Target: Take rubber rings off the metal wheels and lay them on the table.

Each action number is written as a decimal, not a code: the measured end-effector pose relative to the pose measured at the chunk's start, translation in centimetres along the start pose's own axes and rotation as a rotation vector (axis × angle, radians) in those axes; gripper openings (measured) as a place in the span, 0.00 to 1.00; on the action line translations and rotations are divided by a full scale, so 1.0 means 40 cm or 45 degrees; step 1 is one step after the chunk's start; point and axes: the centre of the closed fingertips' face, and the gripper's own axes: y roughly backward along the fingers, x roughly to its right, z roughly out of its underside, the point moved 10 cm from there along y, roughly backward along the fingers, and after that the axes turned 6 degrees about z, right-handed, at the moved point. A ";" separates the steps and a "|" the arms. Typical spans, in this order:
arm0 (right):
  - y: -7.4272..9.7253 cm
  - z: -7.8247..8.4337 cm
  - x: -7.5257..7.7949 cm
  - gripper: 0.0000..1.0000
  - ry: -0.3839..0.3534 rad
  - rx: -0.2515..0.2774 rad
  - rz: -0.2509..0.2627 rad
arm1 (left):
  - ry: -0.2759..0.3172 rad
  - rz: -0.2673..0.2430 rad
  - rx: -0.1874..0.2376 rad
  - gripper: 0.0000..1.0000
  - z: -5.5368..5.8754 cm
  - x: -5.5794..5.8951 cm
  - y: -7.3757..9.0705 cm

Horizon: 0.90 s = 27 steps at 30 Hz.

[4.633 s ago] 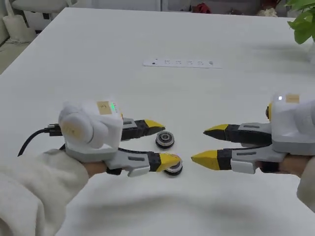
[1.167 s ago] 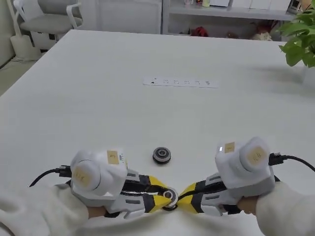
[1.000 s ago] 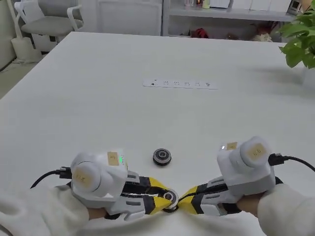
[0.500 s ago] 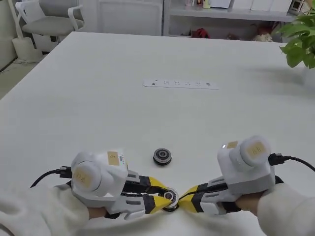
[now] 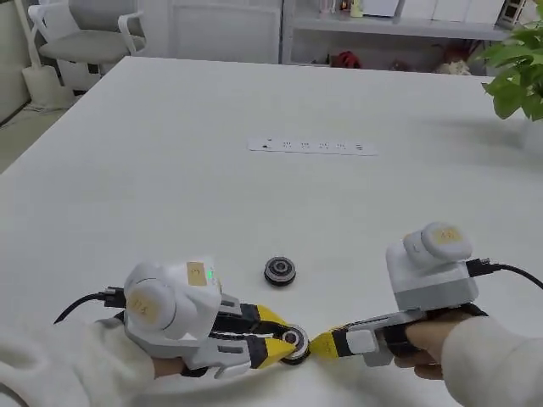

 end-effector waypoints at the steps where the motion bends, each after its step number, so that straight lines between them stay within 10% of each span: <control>1: -0.001 0.000 0.001 0.00 -0.014 0.000 -0.002 | 0.000 0.000 0.000 0.13 0.000 0.000 0.000; 27: 0.002 0.033 0.030 0.00 -0.734 0.076 -0.234 | 0.006 -0.001 -0.001 0.13 0.000 0.000 0.001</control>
